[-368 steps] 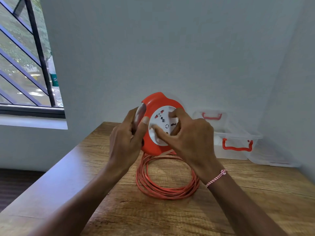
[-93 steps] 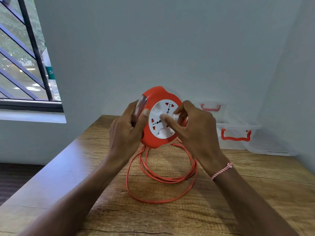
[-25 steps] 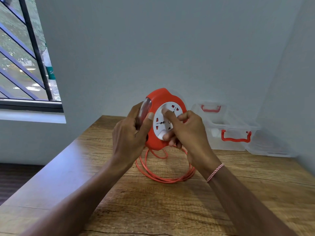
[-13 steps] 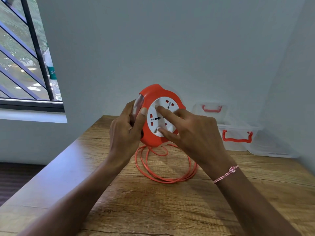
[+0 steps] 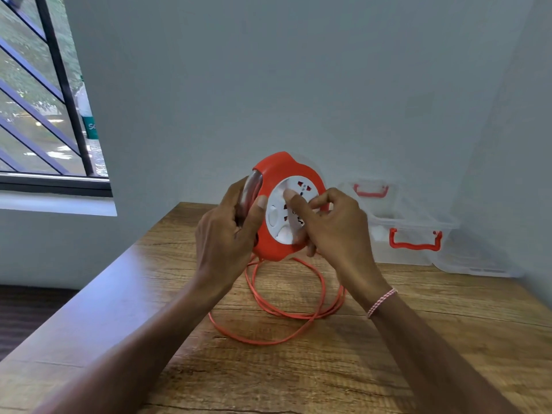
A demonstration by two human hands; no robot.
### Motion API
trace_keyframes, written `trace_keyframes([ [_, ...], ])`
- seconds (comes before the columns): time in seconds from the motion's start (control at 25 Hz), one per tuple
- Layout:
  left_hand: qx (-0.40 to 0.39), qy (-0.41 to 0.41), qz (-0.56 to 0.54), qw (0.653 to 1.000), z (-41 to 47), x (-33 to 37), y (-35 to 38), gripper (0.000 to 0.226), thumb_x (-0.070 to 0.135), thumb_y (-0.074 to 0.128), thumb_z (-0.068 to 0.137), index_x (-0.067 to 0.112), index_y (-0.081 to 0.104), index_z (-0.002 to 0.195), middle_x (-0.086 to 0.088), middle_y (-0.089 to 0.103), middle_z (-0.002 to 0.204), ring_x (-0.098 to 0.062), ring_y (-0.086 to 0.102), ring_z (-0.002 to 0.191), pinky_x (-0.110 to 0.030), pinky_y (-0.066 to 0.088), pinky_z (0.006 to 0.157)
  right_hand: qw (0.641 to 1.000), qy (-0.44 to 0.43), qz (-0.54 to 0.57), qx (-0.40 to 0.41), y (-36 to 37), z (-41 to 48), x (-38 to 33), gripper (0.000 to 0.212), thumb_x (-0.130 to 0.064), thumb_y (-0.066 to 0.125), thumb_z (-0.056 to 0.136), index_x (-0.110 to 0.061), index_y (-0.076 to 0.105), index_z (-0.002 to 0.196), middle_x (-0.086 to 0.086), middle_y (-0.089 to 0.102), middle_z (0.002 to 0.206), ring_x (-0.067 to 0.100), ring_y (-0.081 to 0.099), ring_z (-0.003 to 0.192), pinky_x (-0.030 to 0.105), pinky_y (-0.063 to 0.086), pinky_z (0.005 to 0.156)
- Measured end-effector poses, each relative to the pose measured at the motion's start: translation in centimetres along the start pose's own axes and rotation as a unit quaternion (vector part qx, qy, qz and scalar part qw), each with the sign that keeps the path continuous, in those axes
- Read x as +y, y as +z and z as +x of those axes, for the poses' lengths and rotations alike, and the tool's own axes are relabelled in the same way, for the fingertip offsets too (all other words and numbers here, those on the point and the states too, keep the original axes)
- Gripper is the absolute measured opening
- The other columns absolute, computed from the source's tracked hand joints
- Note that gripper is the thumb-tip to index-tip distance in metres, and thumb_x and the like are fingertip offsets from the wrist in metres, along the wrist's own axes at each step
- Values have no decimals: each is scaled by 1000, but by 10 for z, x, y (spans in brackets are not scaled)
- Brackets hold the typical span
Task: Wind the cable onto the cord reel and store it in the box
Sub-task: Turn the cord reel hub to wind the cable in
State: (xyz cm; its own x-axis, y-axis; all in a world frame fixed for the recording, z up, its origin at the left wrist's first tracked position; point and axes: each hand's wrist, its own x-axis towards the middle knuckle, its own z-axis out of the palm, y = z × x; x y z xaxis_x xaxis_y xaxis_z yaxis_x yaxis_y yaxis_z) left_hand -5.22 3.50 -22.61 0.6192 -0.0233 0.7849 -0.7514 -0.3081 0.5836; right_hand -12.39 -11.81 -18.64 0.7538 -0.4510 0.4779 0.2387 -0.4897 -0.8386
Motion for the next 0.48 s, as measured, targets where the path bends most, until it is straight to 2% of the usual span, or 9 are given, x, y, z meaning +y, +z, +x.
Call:
trace_keyframes([
  [0.04,0,-4,-1,1000,1,-1,-1,58,64,43,102,30,56,148,-2,70,69,-22,73,62,-56,62,59,992,-79,-98,25,-4,1,4,48,-69,67,88,-22,63,97,-5,76,74,10,70,52,25,56,51],
  [0.08,1,-8,-1,1000,2,-2,-1,58,65,42,102,32,56,148,-2,70,69,-22,72,62,-57,62,59,967,-170,-184,45,-9,2,7,47,-68,66,90,-23,64,103,-6,76,84,9,71,61,25,58,57],
  [0.16,4,-17,-4,1000,4,-5,-2,59,70,42,102,36,55,148,-3,69,68,-24,72,61,-58,62,60,900,-321,-294,29,-19,3,10,50,-63,65,94,-23,64,123,-2,74,108,15,71,72,26,58,59],
  [0.2,4,-23,-11,1000,4,-5,-3,60,75,41,100,40,54,148,-4,69,70,-25,73,63,-59,62,61,868,-366,-336,8,-22,4,11,53,-61,65,95,-24,62,132,0,73,116,19,72,73,26,55,57],
  [0.32,1,-27,-28,999,5,-6,-4,61,88,34,94,55,47,144,-7,77,84,-24,78,72,-58,65,65,804,-424,-417,-17,-24,4,12,65,-59,66,95,-28,55,151,5,76,120,25,76,76,25,50,56],
  [0.4,-2,-25,-32,999,5,-4,-4,62,89,34,93,53,47,143,-8,78,90,-24,79,75,-59,66,66,800,-433,-415,-5,-21,2,12,66,-57,69,93,-26,56,151,7,80,114,27,78,76,28,55,58],
  [0.48,-3,-21,-28,999,4,-4,-3,64,87,34,94,49,47,144,-7,76,82,-24,78,71,-59,65,65,819,-424,-387,21,-17,1,10,62,-56,73,91,-24,63,143,7,82,99,27,77,71,28,56,59],
])
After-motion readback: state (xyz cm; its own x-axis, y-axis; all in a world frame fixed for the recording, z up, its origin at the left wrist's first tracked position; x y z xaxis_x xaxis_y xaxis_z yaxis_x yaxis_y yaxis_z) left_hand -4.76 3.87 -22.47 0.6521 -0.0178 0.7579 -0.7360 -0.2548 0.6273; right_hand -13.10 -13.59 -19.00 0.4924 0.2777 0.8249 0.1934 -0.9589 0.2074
